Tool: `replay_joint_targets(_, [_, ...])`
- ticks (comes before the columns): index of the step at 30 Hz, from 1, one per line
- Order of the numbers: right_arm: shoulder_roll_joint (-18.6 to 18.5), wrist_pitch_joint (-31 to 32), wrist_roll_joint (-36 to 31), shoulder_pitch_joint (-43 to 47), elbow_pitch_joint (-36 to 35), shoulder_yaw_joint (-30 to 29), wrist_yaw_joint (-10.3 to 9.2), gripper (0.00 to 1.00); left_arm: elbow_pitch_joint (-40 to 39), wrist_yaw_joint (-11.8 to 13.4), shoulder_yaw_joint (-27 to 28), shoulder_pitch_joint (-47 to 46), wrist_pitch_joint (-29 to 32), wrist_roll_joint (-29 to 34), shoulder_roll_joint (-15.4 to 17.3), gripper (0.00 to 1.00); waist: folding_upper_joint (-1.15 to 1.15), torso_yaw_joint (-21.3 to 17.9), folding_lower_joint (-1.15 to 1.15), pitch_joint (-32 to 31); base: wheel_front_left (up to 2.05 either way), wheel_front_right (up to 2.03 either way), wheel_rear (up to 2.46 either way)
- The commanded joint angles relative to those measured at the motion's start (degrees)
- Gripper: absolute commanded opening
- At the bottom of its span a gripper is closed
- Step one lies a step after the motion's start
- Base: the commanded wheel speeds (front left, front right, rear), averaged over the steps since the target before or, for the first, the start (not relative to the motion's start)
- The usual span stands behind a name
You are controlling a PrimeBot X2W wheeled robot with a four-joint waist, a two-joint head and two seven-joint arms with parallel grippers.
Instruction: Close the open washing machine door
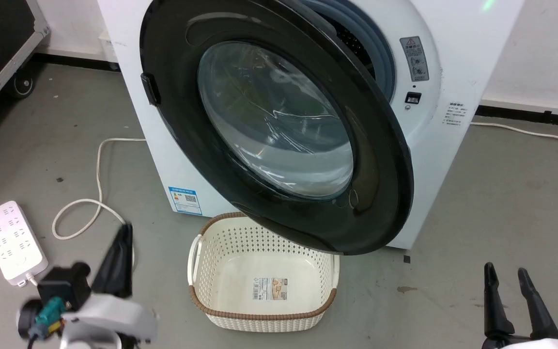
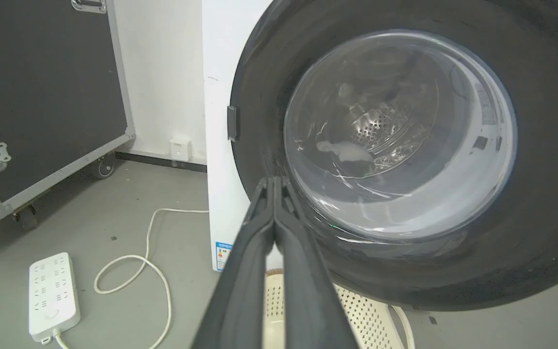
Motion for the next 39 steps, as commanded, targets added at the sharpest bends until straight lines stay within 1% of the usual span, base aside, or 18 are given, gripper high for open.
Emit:
replay_joint_targets(1, [0.0, -0.2, 0.0, 0.8, 0.1, 0.3, 0.06, 1.00, 0.4, -0.5, -0.3, 1.6, 0.8, -1.0, -0.3, 0.00, 0.00, 0.0, 0.00, -0.1, 0.00, 0.00, 0.00])
replay_joint_targets(2, [0.0, -0.2, 0.0, 0.8, 0.1, 0.3, 0.06, 1.00, 0.4, -0.5, -0.3, 1.6, 0.8, -1.0, -0.3, 0.00, 0.00, 0.0, 0.00, -0.1, 0.00, 0.00, 0.00])
replay_joint_targets(3, [0.0, -0.2, 0.1, 0.9, 0.1, 0.4, 0.06, 1.00, 0.7, -0.5, -0.2, 2.2, 1.2, -1.6, -0.5, 0.04, 0.00, 0.0, 0.00, -0.1, 0.00, 0.00, 0.00])
replay_joint_targets(4, [0.0, -0.2, 0.1, 1.0, 0.1, 0.5, 0.06, 1.00, 1.0, -0.7, -0.2, 2.8, 1.7, -2.1, -0.6, 0.39, 0.00, 0.0, 0.00, -0.2, 0.00, 0.00, 0.00])
replay_joint_targets(5, [0.0, -0.2, 0.1, 1.1, 0.2, 0.6, 0.06, 1.00, 1.1, -0.7, -0.2, 3.2, 2.0, -2.6, -0.7, 0.92, 0.00, 0.1, 0.00, -0.2, 0.00, 0.00, 0.00])
replay_joint_targets(6, [0.0, -0.2, 0.1, 1.3, 0.3, 0.7, 0.06, 1.00, 1.1, -0.5, 0.0, 3.5, 2.1, -3.0, -0.9, 1.00, 0.00, 0.1, 0.00, -0.2, 0.00, 0.00, 0.00])
replay_joint_targets(10, [0.0, -0.2, -0.4, 1.6, 0.5, 1.0, 0.06, 1.00, 0.6, 0.2, 0.4, 4.5, 2.1, -3.5, -1.1, 1.00, 0.00, 0.1, 0.00, -0.2, 0.00, 0.00, 0.00])
replay_joint_targets(17, [0.0, -0.2, -4.2, 1.6, 0.0, 0.6, 0.06, 1.00, -1.1, 1.2, 0.7, 5.3, 1.5, -3.2, -1.1, 1.00, 0.00, -0.1, 0.00, -0.2, 0.00, 0.00, 0.00])
replay_joint_targets(18, [0.0, -0.2, -4.8, 1.4, 0.0, 0.3, 0.06, 0.94, -1.3, 1.3, 0.7, 5.4, 1.5, -3.2, -1.1, 1.00, 0.00, -0.2, 0.00, -0.2, 0.00, 0.00, 0.00])
replay_joint_targets(19, [0.0, -0.2, -5.6, 1.2, -0.1, 0.1, 0.06, 0.22, -1.5, 1.4, 0.8, 5.5, 1.4, -3.2, -1.1, 1.00, 0.00, -0.2, 0.00, -0.2, 0.00, 0.00, 0.00])
replay_joint_targets(20, [0.0, -0.2, -6.7, 0.9, -0.3, 0.1, 0.06, 0.00, -1.6, 1.5, 0.8, 5.6, 1.4, -3.1, -1.1, 1.00, 0.00, -0.3, 0.00, -0.2, 0.00, 0.00, 0.00])
replay_joint_targets(22, [0.0, -0.1, -8.2, 0.0, -1.0, 0.7, 0.06, 0.00, -1.9, 1.8, 0.9, 5.8, 1.2, -3.1, -1.1, 1.00, 0.00, -0.3, 0.00, 0.0, 0.00, 0.00, 0.00])
replay_joint_targets(24, [0.0, 1.0, -9.0, -1.4, -1.8, 2.9, 0.06, 0.00, -2.2, 1.9, 0.8, 5.8, 1.2, -3.1, -1.2, 1.00, 0.00, -0.3, 0.00, 0.2, 0.00, 0.00, 0.00])
replay_joint_targets(26, [0.0, 2.9, -8.7, -3.2, -2.0, 6.7, 0.06, 0.00, -2.4, 2.0, 0.8, 5.7, 1.1, -3.1, -1.3, 1.00, 0.00, -0.2, 0.00, 0.5, 0.00, 0.00, 0.00])
replay_joint_targets(29, [0.0, 6.6, -8.3, -6.8, -0.2, 12.8, 0.06, 0.00, -2.7, 1.7, 0.2, 5.2, 1.1, -2.8, -1.3, 1.00, 0.00, 0.2, 0.00, 1.3, 0.00, 0.00, 0.00])
replay_joint_targets(31, [0.0, 8.1, -8.7, -9.7, 2.1, 14.9, 0.06, 0.00, -2.7, 1.5, -0.4, 4.6, 1.2, -2.6, -1.4, 1.00, 0.00, 0.8, 0.00, 1.8, 0.00, 0.00, 0.00])
replay_joint_targets(34, [0.0, 8.6, -8.9, -13.9, 6.5, 14.8, 0.06, 0.00, -2.5, 1.1, -0.7, 3.7, 1.1, -2.6, -1.5, 1.00, 0.00, 1.7, 0.00, 2.6, 0.00, 0.00, 0.00])
replay_joint_targets(39, [0.0, 7.3, -8.9, -19.7, 13.6, 12.2, 0.06, 0.00, -2.3, 0.6, -0.9, 2.7, 0.9, -2.8, -1.6, 1.00, 0.00, 2.8, 0.00, 4.4, 0.00, 0.00, 0.00])
